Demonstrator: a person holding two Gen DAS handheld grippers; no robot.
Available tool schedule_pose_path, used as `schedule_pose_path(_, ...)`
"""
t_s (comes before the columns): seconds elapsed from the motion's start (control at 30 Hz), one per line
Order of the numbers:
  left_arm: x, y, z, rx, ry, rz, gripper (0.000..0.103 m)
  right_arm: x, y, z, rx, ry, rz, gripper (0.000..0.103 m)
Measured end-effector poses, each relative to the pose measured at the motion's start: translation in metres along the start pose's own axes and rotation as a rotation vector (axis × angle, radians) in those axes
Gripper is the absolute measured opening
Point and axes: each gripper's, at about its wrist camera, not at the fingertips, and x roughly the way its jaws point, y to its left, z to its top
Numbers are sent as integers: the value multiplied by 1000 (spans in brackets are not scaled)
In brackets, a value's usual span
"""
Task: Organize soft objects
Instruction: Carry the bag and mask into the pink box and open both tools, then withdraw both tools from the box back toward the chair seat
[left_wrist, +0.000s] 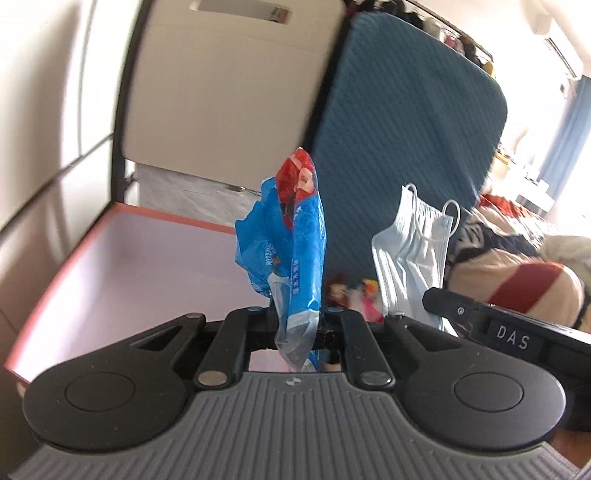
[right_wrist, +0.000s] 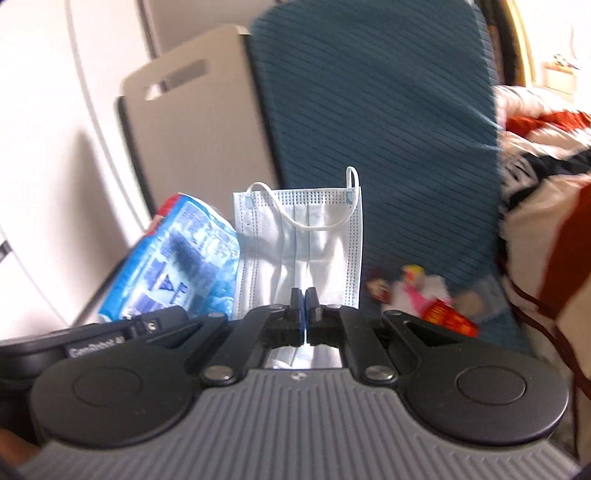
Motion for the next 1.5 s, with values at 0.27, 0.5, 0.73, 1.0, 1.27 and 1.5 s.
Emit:
schedule_pose_path(0.27, -4, 63, 27, -21, 4, 98, 12, 36, 63, 7, -57, 51, 109, 5)
schedule_pose_path(0.5, 25, 117, 24, -50, 104, 130, 12, 88, 89, -15, -88, 198, 110, 5)
schedule_pose_path(0.73, 58, 158, 11, -52, 221, 146, 12, 135, 99, -39, -110, 336, 87, 5)
schedule_pose_path(1.0, 72, 168, 2, -52, 326, 157, 12, 169, 98, -62, -119, 451, 39, 5)
schedule_pose_path(1.27, 69, 160, -3, -45, 334, 187, 20, 167, 92, -54, -97, 424, 47, 8)
schedule_pose_path(1.5, 52, 156, -5, -75, 313, 218, 51, 138, 88, -37, -78, 335, 64, 25)
